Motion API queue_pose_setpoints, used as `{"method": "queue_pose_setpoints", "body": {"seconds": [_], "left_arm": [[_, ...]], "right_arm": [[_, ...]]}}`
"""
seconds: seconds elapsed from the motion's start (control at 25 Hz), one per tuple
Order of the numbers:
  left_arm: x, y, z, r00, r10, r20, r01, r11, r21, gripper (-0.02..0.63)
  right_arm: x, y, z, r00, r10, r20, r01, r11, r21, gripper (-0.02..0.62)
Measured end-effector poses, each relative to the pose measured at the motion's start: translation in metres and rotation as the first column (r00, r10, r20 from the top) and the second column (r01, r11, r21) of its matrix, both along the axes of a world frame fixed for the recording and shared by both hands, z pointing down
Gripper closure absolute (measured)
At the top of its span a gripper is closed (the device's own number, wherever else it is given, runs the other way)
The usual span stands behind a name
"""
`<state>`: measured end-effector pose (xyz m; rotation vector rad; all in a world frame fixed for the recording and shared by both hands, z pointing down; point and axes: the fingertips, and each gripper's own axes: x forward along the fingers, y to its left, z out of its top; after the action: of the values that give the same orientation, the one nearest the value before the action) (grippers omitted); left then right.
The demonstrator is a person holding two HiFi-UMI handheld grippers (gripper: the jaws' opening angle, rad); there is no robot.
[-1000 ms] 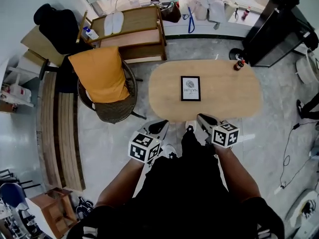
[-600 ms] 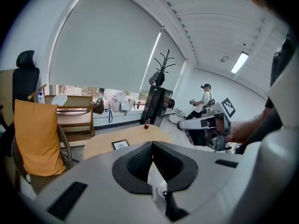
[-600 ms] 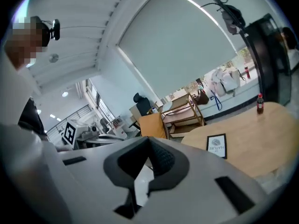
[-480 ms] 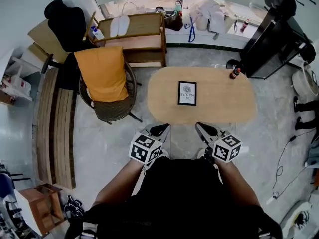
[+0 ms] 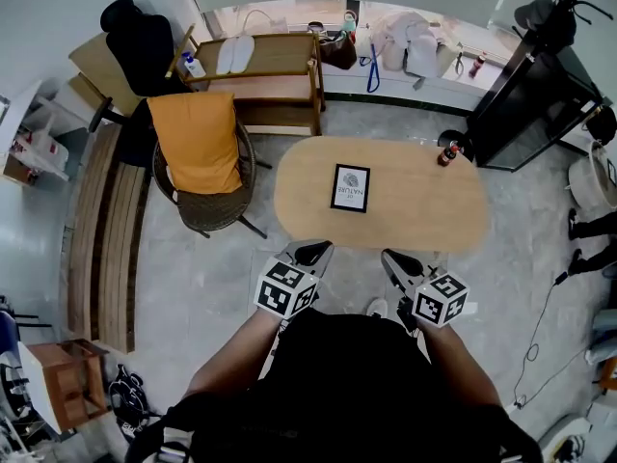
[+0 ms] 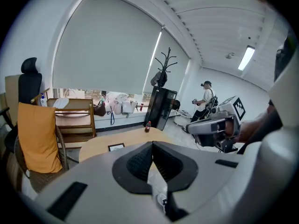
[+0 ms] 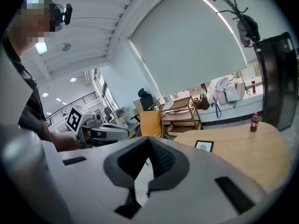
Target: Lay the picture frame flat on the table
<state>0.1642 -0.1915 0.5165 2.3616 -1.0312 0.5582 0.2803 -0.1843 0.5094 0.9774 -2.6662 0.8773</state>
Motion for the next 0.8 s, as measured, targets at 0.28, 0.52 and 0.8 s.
{"method": "queue_pose_setpoints", "body": {"seconds": [0.28,0.52,0.8], "left_arm": [[0.03,0.009,-0.004,0.998,0.037,0.047,-0.038,0.999,0.002,0.6],[0.037,0.015,-0.003,0.996,0.054,0.069,-0.054,0.999,0.001,0.6],[0.038,0.016,-0.005,0.995,0.062,0.073,-0.063,0.998,0.007,0.6]], "right_arm": [[0.027,0.001,-0.005,0.999,0.011,0.048,-0.012,1.0,0.008,0.594],[0.028,0.002,-0.004,0.999,0.013,0.051,-0.014,1.0,0.019,0.594],[0.023,0.004,-0.005,0.999,-0.008,0.034,0.007,0.999,0.038,0.594]]}}
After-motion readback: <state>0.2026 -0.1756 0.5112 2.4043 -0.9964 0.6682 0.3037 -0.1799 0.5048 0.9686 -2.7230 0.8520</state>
